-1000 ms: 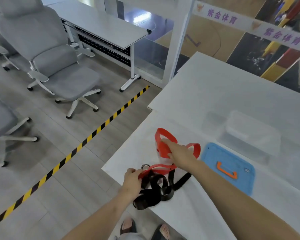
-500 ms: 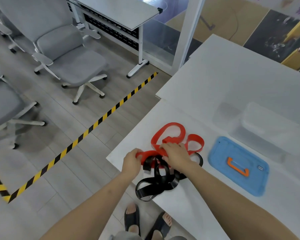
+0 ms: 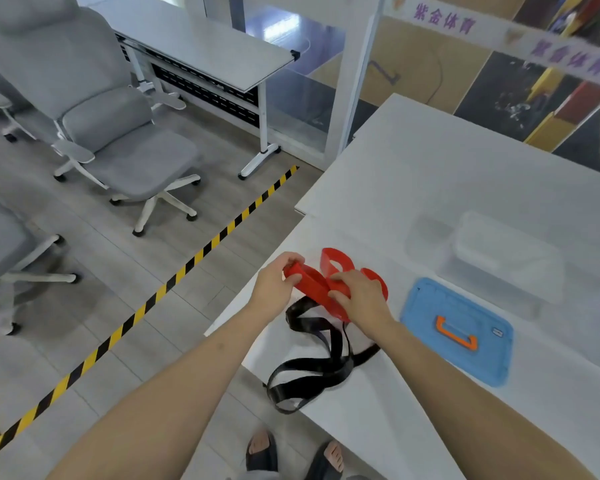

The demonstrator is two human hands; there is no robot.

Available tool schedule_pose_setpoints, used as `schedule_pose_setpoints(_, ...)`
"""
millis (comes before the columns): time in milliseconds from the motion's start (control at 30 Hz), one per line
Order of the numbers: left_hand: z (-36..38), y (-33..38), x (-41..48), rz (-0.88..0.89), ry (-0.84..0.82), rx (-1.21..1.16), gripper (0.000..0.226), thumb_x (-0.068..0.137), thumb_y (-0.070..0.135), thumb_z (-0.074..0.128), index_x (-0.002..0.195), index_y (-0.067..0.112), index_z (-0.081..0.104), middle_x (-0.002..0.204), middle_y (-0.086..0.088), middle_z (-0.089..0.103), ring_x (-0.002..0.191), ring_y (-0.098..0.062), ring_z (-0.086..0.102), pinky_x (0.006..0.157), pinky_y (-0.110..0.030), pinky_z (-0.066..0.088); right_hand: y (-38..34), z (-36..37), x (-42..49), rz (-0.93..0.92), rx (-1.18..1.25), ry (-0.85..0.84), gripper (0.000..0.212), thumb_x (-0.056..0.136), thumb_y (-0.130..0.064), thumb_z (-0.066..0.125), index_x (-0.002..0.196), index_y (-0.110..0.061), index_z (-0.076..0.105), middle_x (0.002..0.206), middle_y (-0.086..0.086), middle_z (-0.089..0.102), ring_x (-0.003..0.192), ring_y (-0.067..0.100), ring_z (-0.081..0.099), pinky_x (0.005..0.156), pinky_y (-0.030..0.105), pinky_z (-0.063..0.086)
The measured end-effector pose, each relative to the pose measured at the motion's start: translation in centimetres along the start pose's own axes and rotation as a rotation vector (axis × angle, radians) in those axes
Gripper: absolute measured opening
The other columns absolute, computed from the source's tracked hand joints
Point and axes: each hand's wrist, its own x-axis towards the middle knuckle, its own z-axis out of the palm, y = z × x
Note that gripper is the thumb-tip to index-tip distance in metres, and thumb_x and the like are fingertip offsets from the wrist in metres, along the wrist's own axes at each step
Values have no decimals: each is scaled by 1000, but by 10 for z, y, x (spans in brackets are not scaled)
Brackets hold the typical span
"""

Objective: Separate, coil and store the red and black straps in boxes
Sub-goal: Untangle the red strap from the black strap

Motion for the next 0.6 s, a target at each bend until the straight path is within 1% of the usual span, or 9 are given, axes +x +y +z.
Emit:
schedule_pose_setpoints(67, 5, 12, 1, 16, -14, -33, 32, 96, -4, 64, 111, 24, 69, 108, 13, 71, 110, -3, 64, 99, -27, 51, -4, -11, -1, 7, 50, 66, 31, 98, -40, 67, 127, -28, 68, 121, -2, 70, 110, 20, 64, 98, 49, 48)
schedule_pose_setpoints(133, 10, 25, 0, 40, -5, -59, 34, 95, -5, 64, 109, 25, 71, 108, 12, 72, 110, -8, 66, 100, -29, 53, -10, -24, -4, 15, 107, 104, 35, 97, -41, 68, 129, -26, 67, 123, -1, 68, 112, 20, 64, 101, 48, 47)
schedule_pose_setpoints(233, 17, 46, -1, 79, 10, -112, 36, 93, -8, 63, 103, 25, 72, 105, 12, 74, 105, -5, 66, 95, -24, 52, -15, -40, -10, 17, 116, 113, 42, 96, -46, 69, 134, -27, 64, 127, -3, 66, 115, 19, 63, 106, 47, 45)
schedule_pose_setpoints(333, 22, 68, -4, 116, -20, -131, 36, 89, -9, 66, 96, 26, 73, 100, 14, 75, 103, -6, 68, 95, -24, 53, -16, -51, -18, 63, 135, 125, 53, 95, -50, 68, 142, -31, 56, 133, -6, 61, 119, 16, 59, 111, 45, 41)
schedule_pose_setpoints(400, 25, 83, -7, 164, -63, -125, 32, 88, -8, 67, 93, 23, 74, 96, 12, 76, 100, -4, 68, 91, -17, 52, -16, -58, -22, 92, 109, 123, 57, 92, -55, 69, 143, -34, 56, 126, -10, 58, 115, 14, 58, 108, 43, 41)
schedule_pose_setpoints(433, 26, 90, -9, 182, -78, -127, 29, 89, -7, 67, 93, 21, 74, 96, 11, 76, 100, -3, 69, 90, -15, 51, -16, -60, -23, 90, 84, 131, 54, 91, -56, 69, 139, -35, 60, 120, -11, 58, 112, 14, 59, 104, 43, 43)
schedule_pose_setpoints(500, 29, 102, -11, 201, -95, -156, 27, 89, -6, 68, 94, 19, 75, 95, 9, 77, 100, -4, 69, 91, -16, 52, -16, -66, -26, 87, 77, 197, 41, 92, -53, 70, 129, -34, 69, 114, -11, 60, 109, 16, 63, 98, 44, 46)
schedule_pose_setpoints(600, 31, 119, -13, 231, -123, -192, 24, 88, -5, 70, 96, 17, 76, 97, 10, 78, 100, 0, 68, 93, -14, 51, -16, -79, -31, 132, 155, 323, 24, 95, -44, 70, 117, -34, 75, 111, -10, 66, 106, 16, 66, 97, 46, 46)
